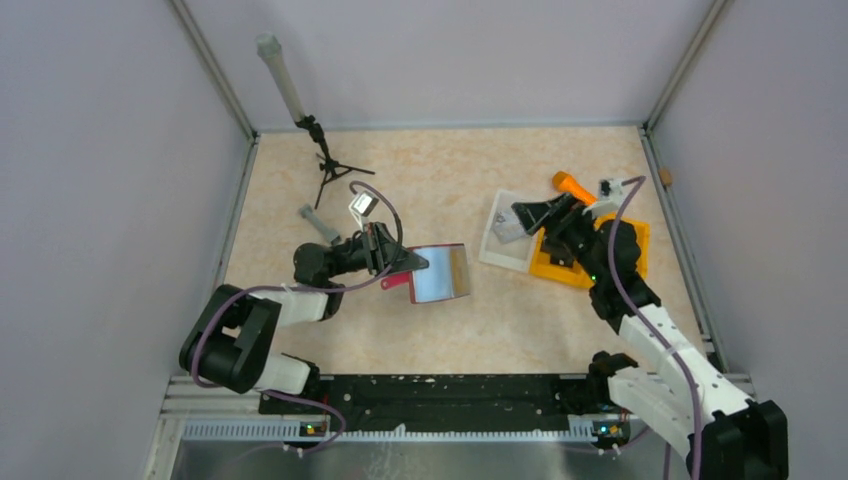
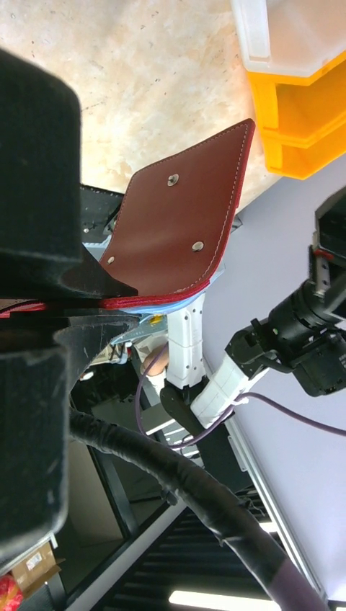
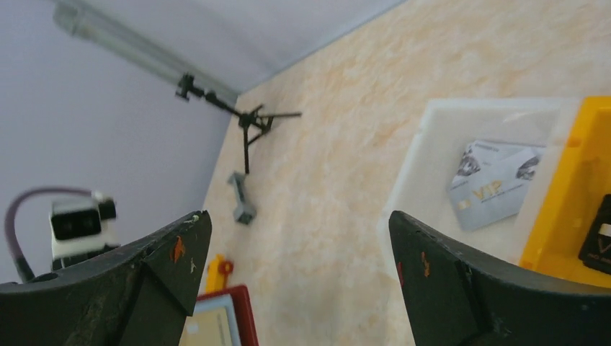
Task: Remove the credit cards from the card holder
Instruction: Place the credit card in the storage box, then remove the credit card from the card holder.
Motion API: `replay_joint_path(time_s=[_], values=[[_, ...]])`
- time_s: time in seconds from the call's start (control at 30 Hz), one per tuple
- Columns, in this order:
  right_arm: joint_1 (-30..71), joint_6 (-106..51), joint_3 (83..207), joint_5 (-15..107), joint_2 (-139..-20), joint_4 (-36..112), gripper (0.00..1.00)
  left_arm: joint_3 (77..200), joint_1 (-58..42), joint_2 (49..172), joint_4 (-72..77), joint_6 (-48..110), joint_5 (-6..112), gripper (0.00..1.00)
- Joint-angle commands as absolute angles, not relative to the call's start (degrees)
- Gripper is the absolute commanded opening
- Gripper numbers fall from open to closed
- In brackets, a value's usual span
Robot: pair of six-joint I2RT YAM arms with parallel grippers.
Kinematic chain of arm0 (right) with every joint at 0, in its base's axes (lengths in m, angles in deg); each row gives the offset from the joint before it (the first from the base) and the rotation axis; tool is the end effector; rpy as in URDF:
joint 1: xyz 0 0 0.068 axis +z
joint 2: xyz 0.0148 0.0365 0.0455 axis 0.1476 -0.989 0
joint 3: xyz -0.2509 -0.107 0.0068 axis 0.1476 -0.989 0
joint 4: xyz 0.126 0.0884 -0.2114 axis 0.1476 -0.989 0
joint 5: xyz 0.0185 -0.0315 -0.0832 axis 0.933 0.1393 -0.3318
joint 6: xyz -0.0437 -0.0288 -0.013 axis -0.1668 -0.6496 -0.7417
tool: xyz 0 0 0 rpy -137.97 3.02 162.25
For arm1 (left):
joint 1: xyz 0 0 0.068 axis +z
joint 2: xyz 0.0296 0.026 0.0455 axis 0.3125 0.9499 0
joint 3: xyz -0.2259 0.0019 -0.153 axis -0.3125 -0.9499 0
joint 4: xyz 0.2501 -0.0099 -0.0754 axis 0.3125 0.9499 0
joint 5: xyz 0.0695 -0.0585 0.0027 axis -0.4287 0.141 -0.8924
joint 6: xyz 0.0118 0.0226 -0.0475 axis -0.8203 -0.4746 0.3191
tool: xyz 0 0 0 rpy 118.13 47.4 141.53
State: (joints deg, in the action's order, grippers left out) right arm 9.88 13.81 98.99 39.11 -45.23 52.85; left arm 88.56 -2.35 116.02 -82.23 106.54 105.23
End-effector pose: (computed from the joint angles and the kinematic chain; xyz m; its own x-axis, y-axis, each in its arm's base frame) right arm 0.1899 0.0637 0.2865 -0.2764 0.6907 -0.6682 -0.1875 0.6432 0.7424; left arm 0.2108 -0.1120 0.2390 -0.8696 -0.2036 -0.4497 0.4822 -0.1548 -0.8623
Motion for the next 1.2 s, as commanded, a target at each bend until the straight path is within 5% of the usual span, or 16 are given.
replay_joint_path(time_s=[0.0,0.23,0.9,1.17], values=[[8.9,5.0,99.6,65.8,-48.8,56.5,0.96,90.7,-2.1,114.8,-87.0,108.8,102.3,0.00],[8.8,23.2,91.0,89.1,-57.7,94.0,0.97,91.2,-2.2,115.1,-88.4,111.3,99.2,0.00],[12.4,28.1,92.7,89.4,-65.3,98.2,0.96,96.7,-4.6,113.5,-88.4,115.4,96.7,0.00],[13.0,46.5,94.1,92.5,-73.7,121.9,0.93,98.5,-5.9,112.1,-88.4,117.1,96.5,0.00]])
